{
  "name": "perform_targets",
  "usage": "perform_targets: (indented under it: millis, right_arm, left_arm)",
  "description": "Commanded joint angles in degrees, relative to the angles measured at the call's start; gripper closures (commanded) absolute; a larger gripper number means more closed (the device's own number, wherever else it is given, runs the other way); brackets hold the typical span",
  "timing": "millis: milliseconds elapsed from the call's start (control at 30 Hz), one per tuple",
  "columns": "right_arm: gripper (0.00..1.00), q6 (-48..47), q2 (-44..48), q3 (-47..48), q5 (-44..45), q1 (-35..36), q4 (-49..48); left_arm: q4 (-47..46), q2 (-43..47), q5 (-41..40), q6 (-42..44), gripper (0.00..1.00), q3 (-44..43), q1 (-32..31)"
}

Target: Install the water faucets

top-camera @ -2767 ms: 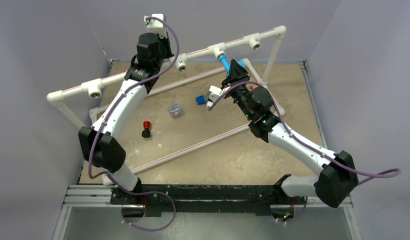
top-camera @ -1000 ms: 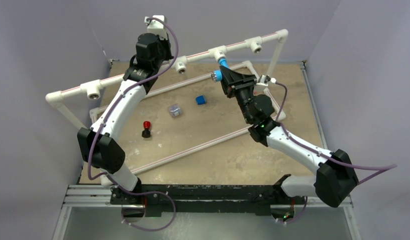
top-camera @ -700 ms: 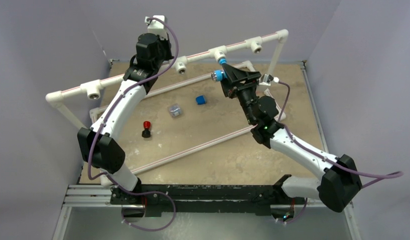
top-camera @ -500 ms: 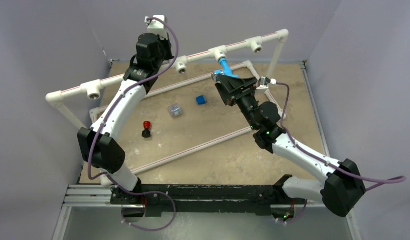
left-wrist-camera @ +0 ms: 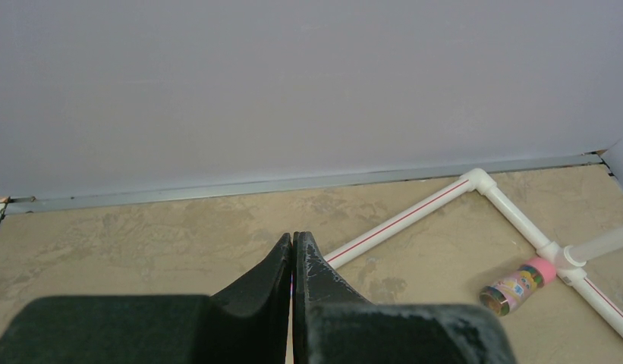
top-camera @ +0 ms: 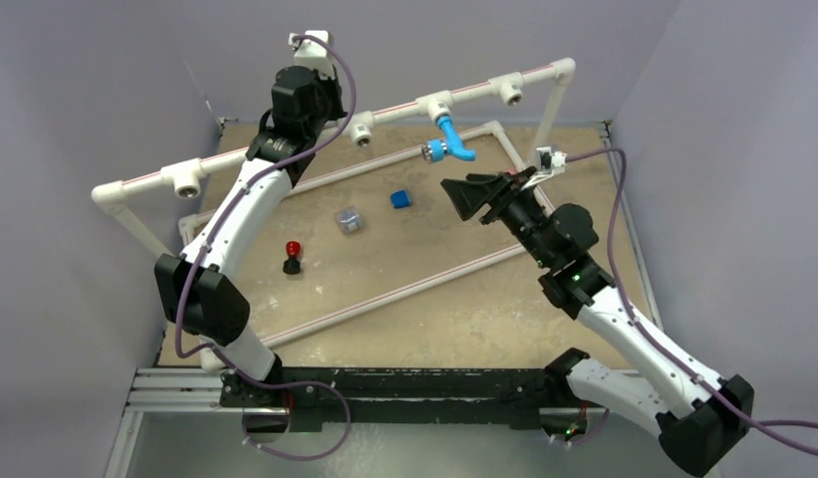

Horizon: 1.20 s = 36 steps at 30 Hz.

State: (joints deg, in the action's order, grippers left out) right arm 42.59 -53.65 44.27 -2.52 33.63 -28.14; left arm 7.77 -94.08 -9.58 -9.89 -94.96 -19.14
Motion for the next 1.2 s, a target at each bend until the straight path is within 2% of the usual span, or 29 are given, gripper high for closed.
perform_targets:
  millis: [0,67,200,467,633,833,967,1167]
  right_arm:
    - [0.18,-32.47,3.27,8.91,2.17,-0.14,11.75]
    - [0.18,-47.54,3.37,11.28,3.33,-0.14,15.23]
    - [0.18,-66.22,4.09,11.89,3.63,-0.14,17.7]
    - [0.18,-93.01,3.34,10.75,2.91,0.04,13.04]
    - [0.17,-101.36,0.66,11.09,1.5,1.01,8.56]
    - [0.16,-110.49,-5.45,14.19,4.1,4.78,9.46]
    - [0.16,-113.54,-7.28,14.85,5.6,5.83,9.14]
    - [0.19,-117.72,-9.79,14.22,8.46,7.77,2.36]
  left_arm:
    - [4.79,-1.9,0.58,-0.3,1.0,2.19,0.25]
    - [4.88,-1.87,0.62,-0.3,1.0,2.23,0.25]
    - [4.9,-1.73,0.45,-0.31,1.0,2.27,0.24]
    - [5.13,-1.63,0.77,-0.37,1.0,1.77,0.24]
    - [5.24,-1.66,0.89,-0.48,1.0,1.92,0.24]
    - [5.33,-1.33,0.88,-0.22,1.0,1.96,0.25]
    - [5.15,-1.12,0.8,-0.04,1.0,2.06,0.24]
    - [5.38,-1.35,1.01,-0.13,1.0,1.88,0.24]
